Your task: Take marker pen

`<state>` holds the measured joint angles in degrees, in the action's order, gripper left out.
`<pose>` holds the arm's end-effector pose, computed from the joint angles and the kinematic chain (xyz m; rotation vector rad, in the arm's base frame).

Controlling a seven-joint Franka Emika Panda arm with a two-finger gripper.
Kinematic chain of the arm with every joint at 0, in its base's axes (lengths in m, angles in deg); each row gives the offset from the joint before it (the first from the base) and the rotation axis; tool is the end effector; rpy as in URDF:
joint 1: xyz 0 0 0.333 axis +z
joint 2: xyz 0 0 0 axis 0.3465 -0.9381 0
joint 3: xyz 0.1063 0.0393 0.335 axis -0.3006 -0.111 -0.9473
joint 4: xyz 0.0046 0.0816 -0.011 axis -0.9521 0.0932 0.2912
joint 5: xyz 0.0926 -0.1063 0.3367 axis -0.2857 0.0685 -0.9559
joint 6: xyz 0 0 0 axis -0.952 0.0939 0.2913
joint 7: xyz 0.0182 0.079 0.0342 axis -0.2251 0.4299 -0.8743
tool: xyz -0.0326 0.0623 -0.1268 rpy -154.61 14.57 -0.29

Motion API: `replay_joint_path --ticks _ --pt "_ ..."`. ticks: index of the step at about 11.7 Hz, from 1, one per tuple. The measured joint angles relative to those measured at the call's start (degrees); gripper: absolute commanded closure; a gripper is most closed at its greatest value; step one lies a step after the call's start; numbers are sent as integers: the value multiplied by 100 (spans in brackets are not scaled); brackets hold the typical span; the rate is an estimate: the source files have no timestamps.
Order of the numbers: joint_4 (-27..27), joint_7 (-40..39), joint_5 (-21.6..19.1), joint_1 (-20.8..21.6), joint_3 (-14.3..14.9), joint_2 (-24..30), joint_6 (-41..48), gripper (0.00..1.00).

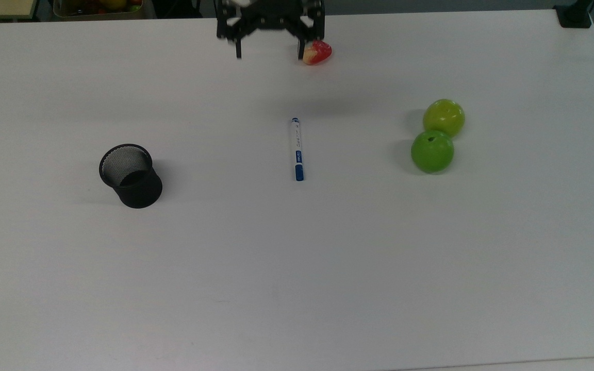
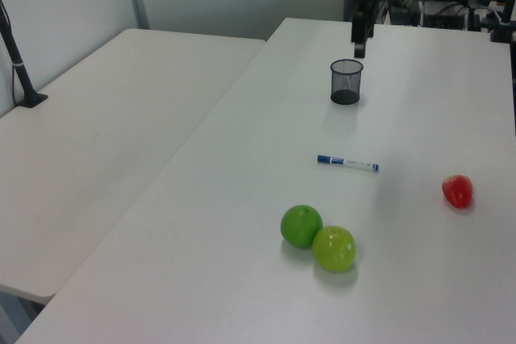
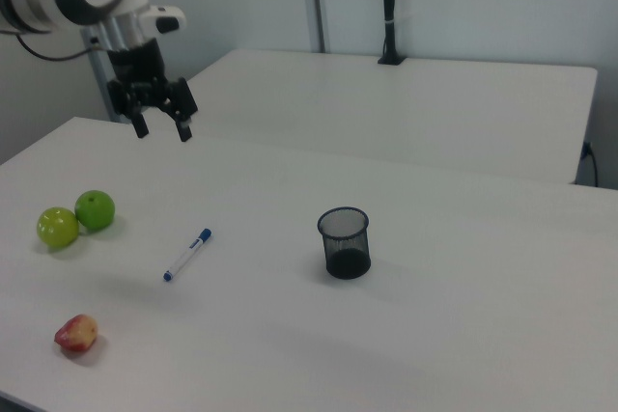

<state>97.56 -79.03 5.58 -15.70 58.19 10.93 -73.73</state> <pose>0.5713 0.1000 0.5803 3.0571 0.1826 0.0305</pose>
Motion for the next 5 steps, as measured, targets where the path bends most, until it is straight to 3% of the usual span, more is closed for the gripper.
replay_joint_path --ticks 5 --pt "190 3 -6 3 173 830 587 0"
